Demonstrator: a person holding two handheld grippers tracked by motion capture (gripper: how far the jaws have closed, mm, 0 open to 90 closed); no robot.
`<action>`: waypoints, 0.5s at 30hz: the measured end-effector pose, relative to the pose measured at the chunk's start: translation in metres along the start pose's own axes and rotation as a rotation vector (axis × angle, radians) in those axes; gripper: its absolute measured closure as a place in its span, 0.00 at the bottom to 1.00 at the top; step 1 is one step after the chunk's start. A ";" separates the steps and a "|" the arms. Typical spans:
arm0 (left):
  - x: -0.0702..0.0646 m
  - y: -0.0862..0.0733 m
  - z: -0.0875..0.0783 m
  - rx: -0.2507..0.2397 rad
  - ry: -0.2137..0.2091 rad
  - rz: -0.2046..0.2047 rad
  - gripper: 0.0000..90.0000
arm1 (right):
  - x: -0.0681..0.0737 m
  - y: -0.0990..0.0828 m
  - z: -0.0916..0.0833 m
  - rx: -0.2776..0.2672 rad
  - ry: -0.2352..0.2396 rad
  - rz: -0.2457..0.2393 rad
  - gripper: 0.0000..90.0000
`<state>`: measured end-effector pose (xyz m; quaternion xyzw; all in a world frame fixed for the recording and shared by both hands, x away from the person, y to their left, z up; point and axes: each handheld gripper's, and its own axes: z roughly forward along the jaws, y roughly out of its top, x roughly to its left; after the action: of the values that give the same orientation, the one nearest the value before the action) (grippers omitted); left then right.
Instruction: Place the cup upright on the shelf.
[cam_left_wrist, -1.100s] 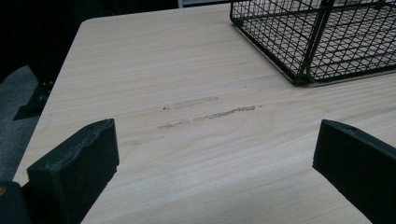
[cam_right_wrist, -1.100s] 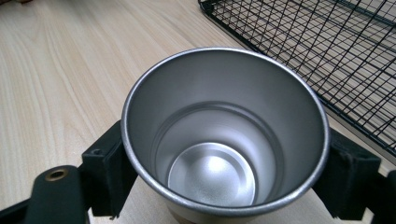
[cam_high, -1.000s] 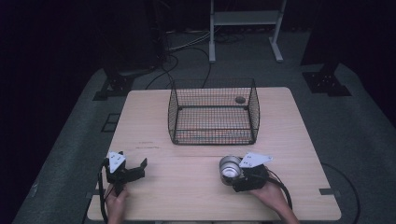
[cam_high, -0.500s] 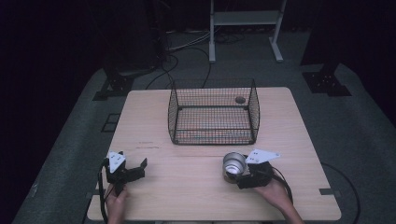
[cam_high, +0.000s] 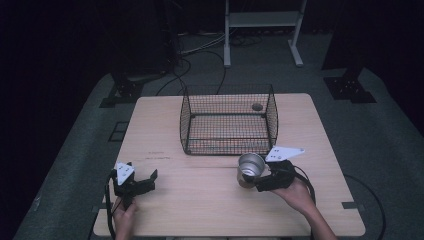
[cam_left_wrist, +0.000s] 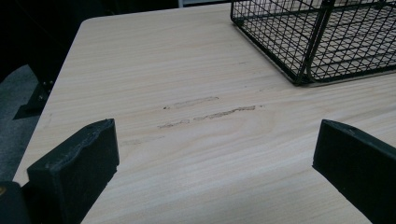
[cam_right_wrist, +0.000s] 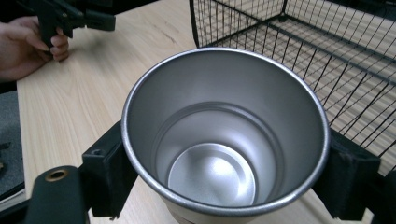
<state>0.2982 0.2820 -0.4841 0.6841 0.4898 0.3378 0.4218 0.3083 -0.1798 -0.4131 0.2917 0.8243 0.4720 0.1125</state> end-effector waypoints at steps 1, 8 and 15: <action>0.000 0.000 0.000 -0.001 0.000 -0.001 0.00 | 0.000 0.000 0.000 0.000 0.000 0.000 0.20; 0.000 0.000 0.000 0.001 0.002 0.002 0.00 | -0.005 0.018 -0.005 0.004 -0.014 -0.019 0.20; -0.001 0.000 0.000 0.004 0.007 0.000 0.00 | -0.009 0.030 -0.008 -0.003 -0.004 -0.016 0.20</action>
<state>0.2984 0.2814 -0.4843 0.6839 0.4917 0.3393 0.4187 0.3234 -0.1790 -0.3846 0.2861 0.8256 0.4717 0.1183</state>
